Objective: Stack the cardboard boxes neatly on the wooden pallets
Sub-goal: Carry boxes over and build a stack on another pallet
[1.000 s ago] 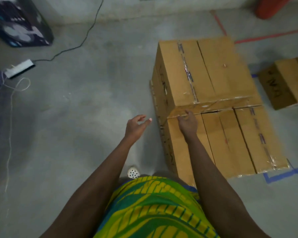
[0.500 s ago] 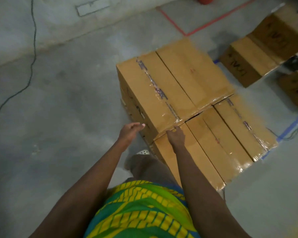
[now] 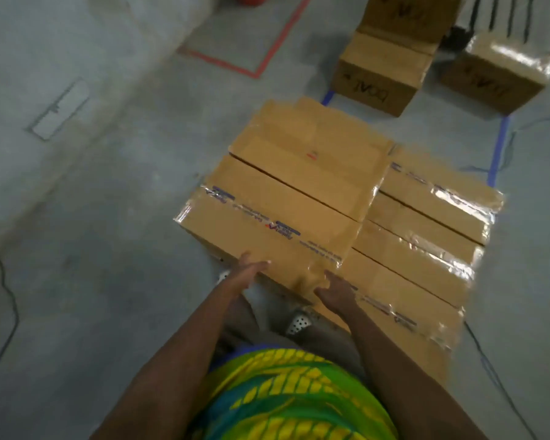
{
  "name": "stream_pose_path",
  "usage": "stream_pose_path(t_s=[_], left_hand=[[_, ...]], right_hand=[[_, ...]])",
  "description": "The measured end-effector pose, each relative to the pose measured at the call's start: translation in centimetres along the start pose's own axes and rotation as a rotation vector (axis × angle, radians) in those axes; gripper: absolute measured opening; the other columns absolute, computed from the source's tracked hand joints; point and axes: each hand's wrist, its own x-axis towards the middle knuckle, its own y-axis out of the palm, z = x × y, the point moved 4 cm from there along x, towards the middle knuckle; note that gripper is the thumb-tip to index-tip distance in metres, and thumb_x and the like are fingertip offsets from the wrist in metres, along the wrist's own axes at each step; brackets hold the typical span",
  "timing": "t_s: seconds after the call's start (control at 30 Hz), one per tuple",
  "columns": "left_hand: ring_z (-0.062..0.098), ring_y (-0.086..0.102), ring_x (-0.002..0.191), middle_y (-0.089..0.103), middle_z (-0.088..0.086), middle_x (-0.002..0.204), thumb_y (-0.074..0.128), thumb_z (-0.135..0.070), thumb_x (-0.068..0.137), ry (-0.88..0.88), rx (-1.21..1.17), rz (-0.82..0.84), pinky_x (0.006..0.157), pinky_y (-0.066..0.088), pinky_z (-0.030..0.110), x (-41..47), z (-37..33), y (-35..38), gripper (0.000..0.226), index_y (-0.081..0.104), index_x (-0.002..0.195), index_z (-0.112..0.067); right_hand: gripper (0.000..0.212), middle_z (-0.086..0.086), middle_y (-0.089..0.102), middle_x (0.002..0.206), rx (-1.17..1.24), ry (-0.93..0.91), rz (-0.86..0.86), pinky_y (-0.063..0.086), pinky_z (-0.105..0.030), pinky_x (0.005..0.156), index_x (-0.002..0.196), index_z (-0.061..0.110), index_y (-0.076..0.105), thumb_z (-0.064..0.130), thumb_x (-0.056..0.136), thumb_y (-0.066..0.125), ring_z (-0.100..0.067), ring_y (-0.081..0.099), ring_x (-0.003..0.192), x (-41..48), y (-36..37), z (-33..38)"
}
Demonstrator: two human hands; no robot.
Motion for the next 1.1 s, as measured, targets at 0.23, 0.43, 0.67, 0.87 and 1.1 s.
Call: stream_pose_path(t_s=[0.23, 0.43, 0.67, 0.87, 1.1], left_hand=[[0.034, 0.051, 0.131, 0.039, 0.010, 0.155, 0.069, -0.046, 0.092, -0.090, 0.276, 0.130, 0.087, 0.045, 0.039, 4.7, -3.6, -4.6, 0.088, 0.019, 0.159, -0.017], [0.036, 0.046, 0.134, 0.042, 0.013, 0.151, 0.065, -0.041, 0.096, -0.119, 0.291, 0.065, 0.097, 0.046, 0.045, 6.4, -4.3, -7.4, 0.065, 0.039, 0.146, -0.009], [0.034, 0.039, 0.139, 0.039, 0.008, 0.155, 0.063, -0.035, 0.098, -0.113, 0.172, 0.031, 0.101, 0.039, 0.045, 7.3, -4.6, -7.9, 0.060, 0.039, 0.147, -0.011], [0.030, 0.041, 0.139, 0.041, 0.006, 0.153, 0.060, -0.027, 0.101, -0.139, 0.195, -0.021, 0.094, 0.040, 0.037, 7.1, -4.1, -7.7, 0.056, 0.039, 0.148, -0.005], [0.030, 0.030, 0.148, 0.024, 0.010, 0.165, 0.060, -0.026, 0.101, -0.101, 0.247, -0.010, 0.113, 0.032, 0.039, 6.5, -3.7, -8.0, 0.073, 0.020, 0.159, -0.005]], right_hand=[[0.068, -0.018, 0.050, 0.148, 0.194, 0.169, -0.022, 0.042, -0.038, 0.106, 0.151, 0.013, 0.044, 0.024, 0.088, 0.066, -0.035, 0.050, 0.134, 1.3, 3.1, 0.9], [0.069, -0.014, 0.030, 0.161, 0.125, 0.128, 0.006, 0.034, -0.038, 0.115, 0.155, 0.011, 0.034, 0.025, 0.095, 0.067, -0.033, 0.036, 0.146, -0.5, 4.3, 2.8], [0.053, -0.011, 0.028, 0.162, -0.008, 0.108, -0.021, 0.021, -0.030, 0.119, 0.150, 0.006, 0.040, 0.016, 0.100, 0.057, -0.029, 0.017, 0.153, -0.3, 5.2, 0.6], [0.067, -0.008, 0.013, 0.168, -0.019, 0.150, 0.025, 0.018, -0.030, 0.121, 0.157, 0.009, 0.030, 0.019, 0.098, 0.061, -0.028, 0.013, 0.154, 0.4, 6.1, -0.2], [0.042, -0.010, 0.040, 0.159, 0.065, 0.069, 0.080, 0.003, -0.030, 0.123, 0.145, 0.009, 0.051, 0.026, 0.109, 0.037, -0.029, 0.020, 0.152, 0.5, 5.2, 0.7]])
